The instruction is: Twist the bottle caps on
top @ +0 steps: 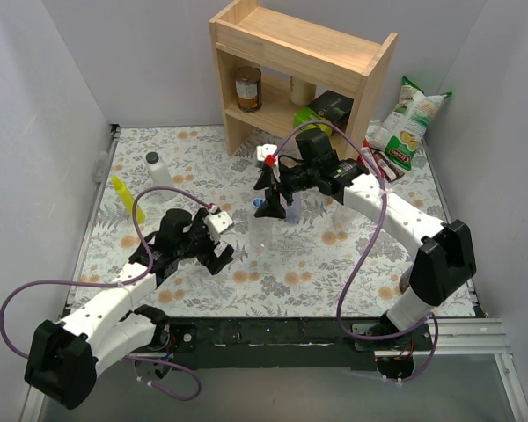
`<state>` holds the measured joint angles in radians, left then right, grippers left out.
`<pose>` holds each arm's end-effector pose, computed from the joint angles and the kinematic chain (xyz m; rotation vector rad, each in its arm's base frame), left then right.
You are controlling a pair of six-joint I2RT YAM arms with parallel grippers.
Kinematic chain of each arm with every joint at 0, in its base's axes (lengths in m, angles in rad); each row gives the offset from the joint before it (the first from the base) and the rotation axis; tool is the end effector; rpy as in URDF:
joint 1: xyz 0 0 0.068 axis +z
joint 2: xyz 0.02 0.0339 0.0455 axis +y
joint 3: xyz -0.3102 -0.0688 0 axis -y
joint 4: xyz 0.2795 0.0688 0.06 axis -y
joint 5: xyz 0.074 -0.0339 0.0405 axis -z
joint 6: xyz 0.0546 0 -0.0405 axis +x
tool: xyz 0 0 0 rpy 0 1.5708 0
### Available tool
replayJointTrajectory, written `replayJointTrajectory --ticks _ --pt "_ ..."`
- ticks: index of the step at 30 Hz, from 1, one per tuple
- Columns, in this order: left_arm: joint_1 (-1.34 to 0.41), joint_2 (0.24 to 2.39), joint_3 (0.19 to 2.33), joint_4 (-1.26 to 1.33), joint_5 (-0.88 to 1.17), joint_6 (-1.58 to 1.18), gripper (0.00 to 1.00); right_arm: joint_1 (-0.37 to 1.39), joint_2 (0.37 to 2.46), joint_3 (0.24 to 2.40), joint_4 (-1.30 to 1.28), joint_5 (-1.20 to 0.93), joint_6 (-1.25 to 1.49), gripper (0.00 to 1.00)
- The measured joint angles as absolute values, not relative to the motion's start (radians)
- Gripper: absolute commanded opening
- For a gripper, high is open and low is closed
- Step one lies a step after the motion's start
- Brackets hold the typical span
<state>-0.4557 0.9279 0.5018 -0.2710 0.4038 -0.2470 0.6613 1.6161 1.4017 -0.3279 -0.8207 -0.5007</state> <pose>0.1778 -0.1111 0.2211 0.4633 2.2898 -0.8207 0.3031 0.2865 0.3651 -1.5083 1.4017 0.9577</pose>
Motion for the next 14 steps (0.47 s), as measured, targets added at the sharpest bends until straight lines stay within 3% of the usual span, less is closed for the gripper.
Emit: replayJointTrajectory --ticks 5,14 --pt "-0.389 0.935 0.532 -0.210 0.377 -0.380 0.98 0.661 1.560 1.444 -0.372 -0.599 -0.414 0.96" --pt "-0.244 0.992 0.588 -0.096 0.324 -0.591 0.98 0.659 1.451 1.462 -0.461 -0.098 -0.256 0.97"
